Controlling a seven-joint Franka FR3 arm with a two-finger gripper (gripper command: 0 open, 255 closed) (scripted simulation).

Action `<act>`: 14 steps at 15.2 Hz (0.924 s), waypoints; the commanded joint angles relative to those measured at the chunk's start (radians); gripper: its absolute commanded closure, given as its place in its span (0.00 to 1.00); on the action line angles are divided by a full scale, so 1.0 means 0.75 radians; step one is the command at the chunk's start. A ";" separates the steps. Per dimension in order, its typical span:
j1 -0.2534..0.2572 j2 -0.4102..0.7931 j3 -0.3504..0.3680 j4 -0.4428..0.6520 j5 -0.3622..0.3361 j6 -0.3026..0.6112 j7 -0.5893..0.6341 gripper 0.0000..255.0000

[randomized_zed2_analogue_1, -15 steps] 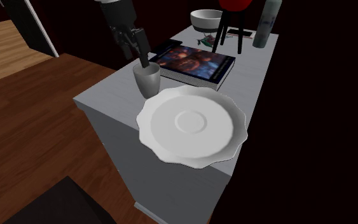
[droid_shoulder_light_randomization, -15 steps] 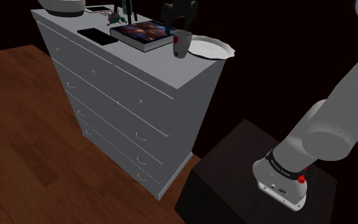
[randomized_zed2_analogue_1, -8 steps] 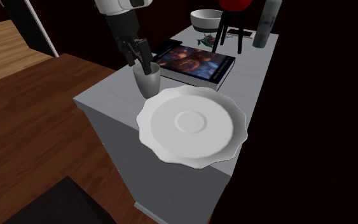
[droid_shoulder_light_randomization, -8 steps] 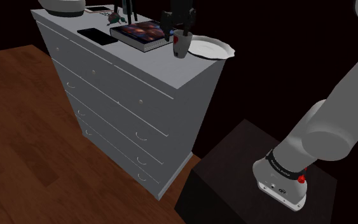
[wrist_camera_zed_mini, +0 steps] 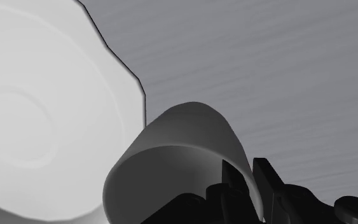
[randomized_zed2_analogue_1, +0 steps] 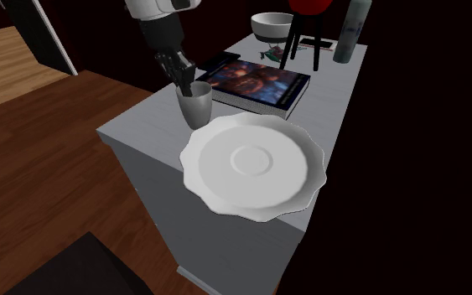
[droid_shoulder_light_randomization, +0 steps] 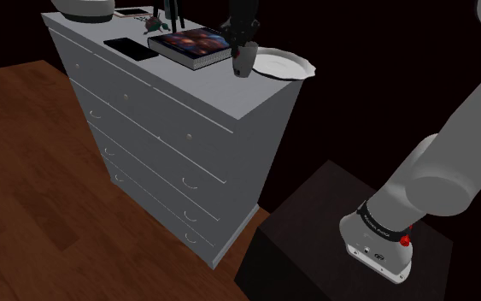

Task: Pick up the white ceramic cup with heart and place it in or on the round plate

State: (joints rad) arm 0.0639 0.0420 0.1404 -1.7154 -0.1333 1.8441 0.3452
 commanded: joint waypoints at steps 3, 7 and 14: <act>0.000 0.001 0.000 0.000 0.000 0.000 0.000 1.00; 0.000 0.001 0.000 0.018 0.000 -0.018 -0.002 1.00; 0.002 0.015 0.002 0.161 0.001 -0.147 -0.015 1.00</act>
State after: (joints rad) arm 0.0653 0.0523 0.1415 -1.6101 -0.1323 1.7488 0.3356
